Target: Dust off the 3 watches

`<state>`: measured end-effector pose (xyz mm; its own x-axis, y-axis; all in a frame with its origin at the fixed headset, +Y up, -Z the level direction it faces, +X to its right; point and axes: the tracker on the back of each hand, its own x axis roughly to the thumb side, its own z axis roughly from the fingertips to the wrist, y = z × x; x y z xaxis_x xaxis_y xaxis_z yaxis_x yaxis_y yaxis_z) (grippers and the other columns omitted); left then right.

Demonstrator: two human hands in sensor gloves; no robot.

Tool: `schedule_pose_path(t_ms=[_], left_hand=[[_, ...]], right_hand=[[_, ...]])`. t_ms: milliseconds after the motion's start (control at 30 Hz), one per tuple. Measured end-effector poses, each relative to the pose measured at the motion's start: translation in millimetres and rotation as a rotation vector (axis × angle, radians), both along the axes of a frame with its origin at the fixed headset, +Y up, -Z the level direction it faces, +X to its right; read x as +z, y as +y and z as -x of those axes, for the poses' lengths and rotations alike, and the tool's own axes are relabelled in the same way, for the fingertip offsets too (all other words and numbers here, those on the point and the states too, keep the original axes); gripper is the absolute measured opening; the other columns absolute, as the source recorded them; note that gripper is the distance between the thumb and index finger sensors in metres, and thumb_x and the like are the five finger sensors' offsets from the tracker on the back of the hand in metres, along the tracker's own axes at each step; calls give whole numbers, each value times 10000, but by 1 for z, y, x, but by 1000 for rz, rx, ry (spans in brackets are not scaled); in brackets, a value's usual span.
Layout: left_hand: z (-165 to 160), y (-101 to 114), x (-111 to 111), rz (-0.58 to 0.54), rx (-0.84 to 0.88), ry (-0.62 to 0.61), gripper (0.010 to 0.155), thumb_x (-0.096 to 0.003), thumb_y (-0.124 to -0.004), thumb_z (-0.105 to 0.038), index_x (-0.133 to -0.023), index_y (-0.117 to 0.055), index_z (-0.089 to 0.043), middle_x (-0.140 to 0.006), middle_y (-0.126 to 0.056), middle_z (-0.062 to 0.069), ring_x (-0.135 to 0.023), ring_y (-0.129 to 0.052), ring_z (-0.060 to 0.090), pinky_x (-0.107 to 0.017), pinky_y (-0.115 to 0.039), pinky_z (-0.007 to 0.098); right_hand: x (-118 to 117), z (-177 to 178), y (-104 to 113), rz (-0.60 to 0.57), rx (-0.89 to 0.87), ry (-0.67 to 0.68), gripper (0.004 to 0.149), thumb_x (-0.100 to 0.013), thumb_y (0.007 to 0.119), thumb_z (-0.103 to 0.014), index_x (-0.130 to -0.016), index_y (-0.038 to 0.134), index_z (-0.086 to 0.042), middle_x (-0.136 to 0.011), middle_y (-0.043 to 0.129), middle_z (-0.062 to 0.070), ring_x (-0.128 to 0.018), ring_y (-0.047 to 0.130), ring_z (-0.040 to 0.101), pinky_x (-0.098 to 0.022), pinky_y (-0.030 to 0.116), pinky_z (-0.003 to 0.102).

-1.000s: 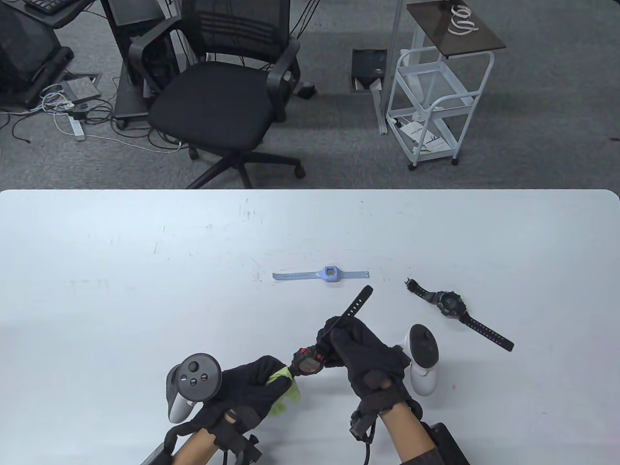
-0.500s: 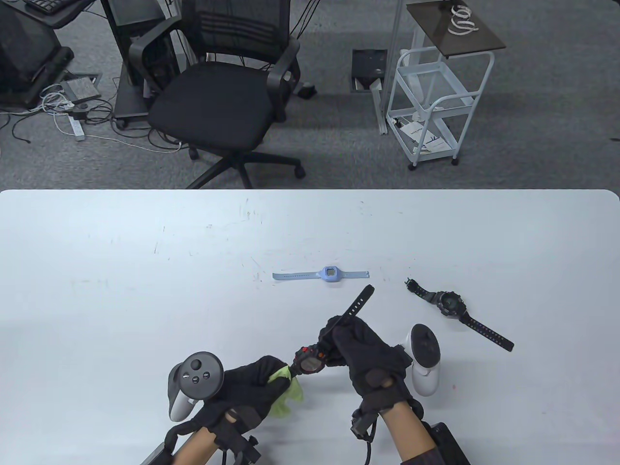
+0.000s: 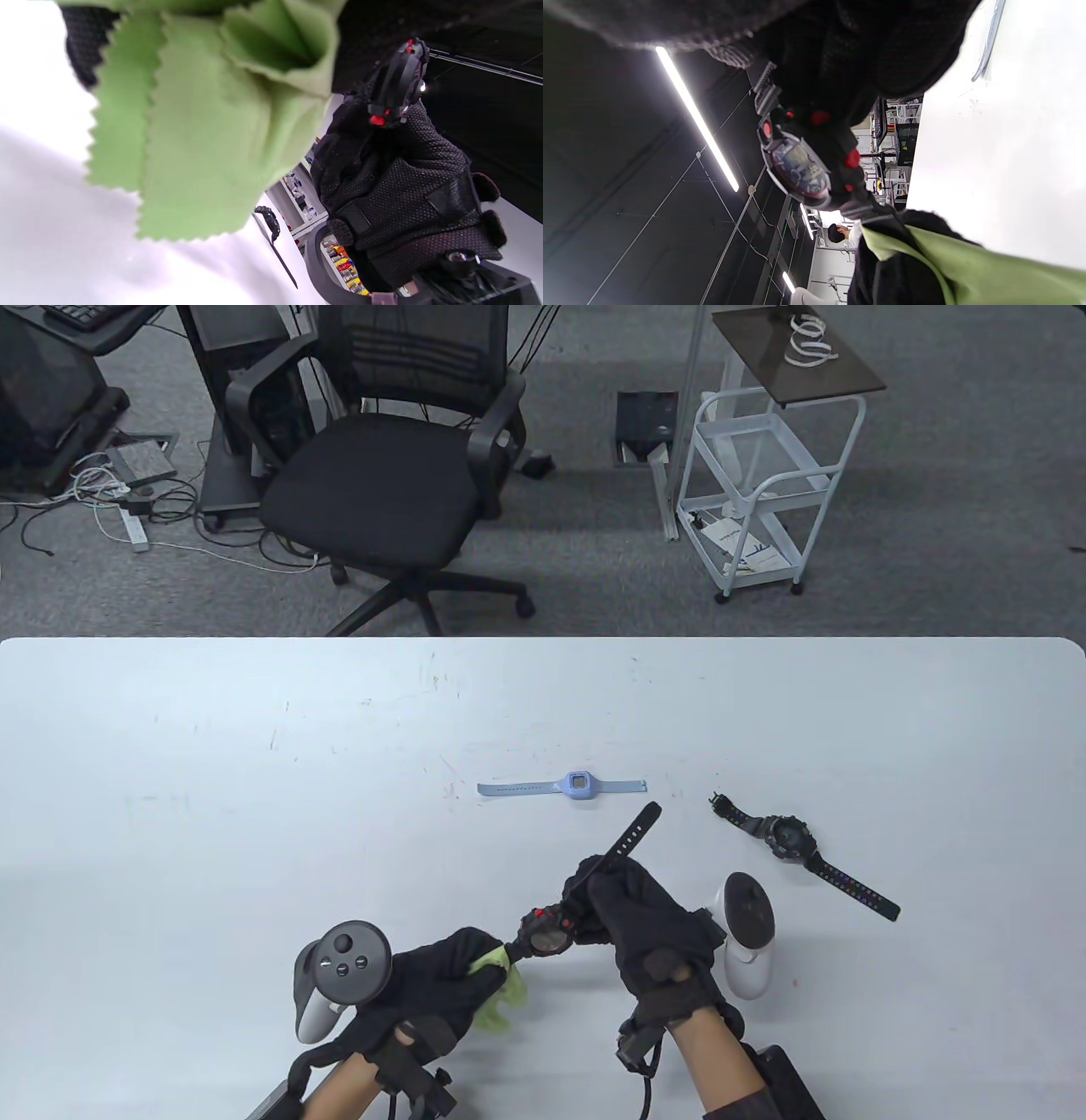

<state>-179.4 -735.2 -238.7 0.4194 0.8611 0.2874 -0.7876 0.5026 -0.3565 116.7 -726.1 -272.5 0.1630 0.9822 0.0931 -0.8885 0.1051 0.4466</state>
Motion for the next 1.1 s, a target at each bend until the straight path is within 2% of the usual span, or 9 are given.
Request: schedule_pose_path(t_ms=[100, 200, 433, 733, 833, 1000, 1100], left_hand=[[2, 1, 0, -17, -11, 22, 433, -464, -873, -446, -741, -929, -118, -550, -1027, 78, -339, -1081, 234, -433, -886, 553], [2, 1, 0, -26, -12, 24, 432, -464, -876, -452, -737, -934, -122, -545, -1029, 77, -337, -1081, 234, -433, -886, 554], [1, -1, -2, 7, -6, 16, 437, -460, -853, -338, -834, -893, -117, -654, -998, 107, -432, -1076, 264, -474, -860, 578], [5, 1, -1, -27, -37, 53, 438, -449, -883, -445, -731, -940, -115, -532, -1036, 70, -317, -1089, 221, -416, -898, 542], [5, 2, -1, -34, -50, 60, 440, -453, -881, -446, -738, -936, -114, -537, -1037, 69, -320, -1094, 214, -414, -902, 538], [2, 2, -1, -16, -48, 37, 441, -451, -864, -354, -809, -895, -99, -622, -1015, 94, -403, -1091, 246, -456, -879, 561], [2, 1, -2, -12, -49, 34, 445, -443, -868, -362, -804, -896, -102, -614, -1020, 89, -394, -1095, 237, -448, -886, 556]], right_hand=[[0, -2, 1, 2, -14, -9, 439, -683, 674, -467, -1048, 638, -227, -981, 791, -6, -808, 936, 202, -597, 800, 460], [-1, -2, 0, 4, -15, -10, 440, -682, 674, -467, -1049, 637, -225, -980, 792, -6, -808, 936, 201, -597, 801, 460], [-1, -3, 0, 9, -6, -5, 439, -683, 673, -467, -1048, 637, -227, -983, 790, -7, -813, 933, 205, -601, 798, 461], [-2, -4, 0, 9, -19, -9, 440, -682, 673, -468, -1048, 637, -226, -982, 791, -8, -812, 933, 203, -600, 799, 460], [-1, -5, 0, 14, -26, -12, 440, -683, 673, -467, -1048, 638, -225, -981, 792, -6, -812, 933, 204, -599, 799, 461], [-1, -5, 0, 15, -34, -12, 439, -683, 673, -467, -1049, 638, -226, -983, 790, -6, -813, 932, 205, -600, 798, 462], [-1, -5, -1, 26, -48, -9, 439, -683, 673, -467, -1049, 636, -226, -984, 788, -6, -813, 932, 204, -600, 798, 462]])
